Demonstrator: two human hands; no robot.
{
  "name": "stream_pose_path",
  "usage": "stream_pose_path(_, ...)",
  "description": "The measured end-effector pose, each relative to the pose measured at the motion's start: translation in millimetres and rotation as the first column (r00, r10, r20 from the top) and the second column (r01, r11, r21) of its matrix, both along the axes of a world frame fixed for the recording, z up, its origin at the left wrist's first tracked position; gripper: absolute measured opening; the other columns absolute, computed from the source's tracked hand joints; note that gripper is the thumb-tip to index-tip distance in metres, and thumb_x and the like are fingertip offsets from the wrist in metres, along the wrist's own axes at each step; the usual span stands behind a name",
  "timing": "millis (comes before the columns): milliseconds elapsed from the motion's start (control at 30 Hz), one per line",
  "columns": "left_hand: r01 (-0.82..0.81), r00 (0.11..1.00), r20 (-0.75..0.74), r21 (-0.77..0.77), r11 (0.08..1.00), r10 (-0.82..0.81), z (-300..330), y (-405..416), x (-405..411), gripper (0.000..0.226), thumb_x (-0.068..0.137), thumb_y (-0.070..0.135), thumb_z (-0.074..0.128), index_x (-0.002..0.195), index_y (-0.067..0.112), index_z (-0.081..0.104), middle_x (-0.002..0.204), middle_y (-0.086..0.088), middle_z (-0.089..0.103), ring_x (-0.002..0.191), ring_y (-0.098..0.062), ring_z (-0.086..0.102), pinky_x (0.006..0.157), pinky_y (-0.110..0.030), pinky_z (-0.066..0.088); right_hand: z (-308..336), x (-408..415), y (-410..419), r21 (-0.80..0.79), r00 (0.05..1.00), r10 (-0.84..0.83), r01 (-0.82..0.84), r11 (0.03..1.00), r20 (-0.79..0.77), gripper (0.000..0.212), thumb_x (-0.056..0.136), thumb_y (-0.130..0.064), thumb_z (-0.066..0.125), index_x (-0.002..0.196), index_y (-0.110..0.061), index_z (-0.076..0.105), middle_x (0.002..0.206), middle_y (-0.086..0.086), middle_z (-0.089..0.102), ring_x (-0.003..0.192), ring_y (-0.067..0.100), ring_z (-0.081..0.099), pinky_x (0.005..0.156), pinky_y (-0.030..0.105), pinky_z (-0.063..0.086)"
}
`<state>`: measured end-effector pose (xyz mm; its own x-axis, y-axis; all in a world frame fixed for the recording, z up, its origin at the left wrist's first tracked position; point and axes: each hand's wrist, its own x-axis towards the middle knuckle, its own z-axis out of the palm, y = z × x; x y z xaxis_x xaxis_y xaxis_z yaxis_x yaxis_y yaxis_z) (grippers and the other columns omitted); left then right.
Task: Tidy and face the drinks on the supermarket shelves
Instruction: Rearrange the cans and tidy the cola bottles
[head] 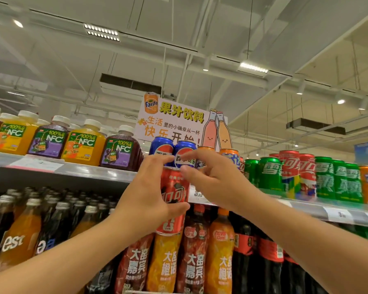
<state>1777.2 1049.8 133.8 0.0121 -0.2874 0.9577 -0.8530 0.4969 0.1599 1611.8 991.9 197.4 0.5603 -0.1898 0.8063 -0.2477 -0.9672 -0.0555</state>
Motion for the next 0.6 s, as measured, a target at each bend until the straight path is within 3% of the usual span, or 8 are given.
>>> stream_pose_path(100,0.049,0.998,0.046,0.047,0.998,-0.051,-3,-10,-29,0.097,0.059,0.036,0.086,0.135,0.044,0.025,0.128,0.028,0.031,0.112,0.006,0.046,0.087,-0.023,0.049,-36,-26,7,-0.079,0.996,-0.070,0.066,0.995,-0.049,0.050,0.083,-0.060,0.054,0.127,-0.037,0.049,0.109,-0.023,0.055,0.091,-0.010,0.050,0.075,0.013,0.041)
stream_pose_path(167,0.079,0.995,0.064,0.066,0.995,-0.083,-6,-17,-53,0.098,0.057,0.033,0.078,0.137,0.044,0.023,0.129,0.028,0.030,0.112,-0.003,0.051,0.088,-0.035,0.053,-47,-44,-1,-0.051,0.994,-0.110,0.109,0.993,-0.014,0.058,0.084,-0.057,0.061,0.134,-0.036,0.042,0.122,-0.021,0.051,0.103,-0.005,0.047,0.084,0.015,0.040)
stream_pose_path(267,0.034,0.997,0.068,0.046,0.998,-0.037,-12,-29,-84,0.105,0.056,0.029,0.080,0.138,0.047,0.016,0.133,0.025,0.030,0.110,-0.009,0.052,0.081,-0.036,0.051,-53,-71,-13,-0.011,0.987,-0.159,0.159,0.987,-0.011,0.064,0.084,-0.054,0.064,0.140,-0.034,0.039,0.135,-0.017,0.047,0.119,0.003,0.046,0.095,0.020,0.040)
stream_pose_path(467,-0.022,0.981,0.191,-0.070,0.997,0.035,-7,-47,-140,0.117,0.051,0.010,0.087,0.141,0.037,0.016,0.143,0.004,0.032,0.106,-0.030,0.059,0.064,-0.039,0.053,-49,-122,-27,-0.007,0.973,-0.212,0.214,0.977,0.087,0.068,0.078,-0.043,0.076,0.137,-0.029,0.045,0.132,-0.009,0.053,0.118,0.011,0.051,0.098,0.029,0.044)
stream_pose_path(600,0.023,0.973,0.230,-0.150,0.988,0.013,0,-60,-168,0.112,0.055,0.014,0.090,0.142,0.030,0.021,0.140,0.000,0.031,0.102,-0.035,0.060,0.057,-0.043,0.057,-42,-148,-34,-0.028,0.965,-0.234,0.239,0.971,0.119,0.061,0.081,-0.035,0.073,0.137,-0.026,0.049,0.132,-0.008,0.056,0.119,0.013,0.052,0.100,0.037,0.045)
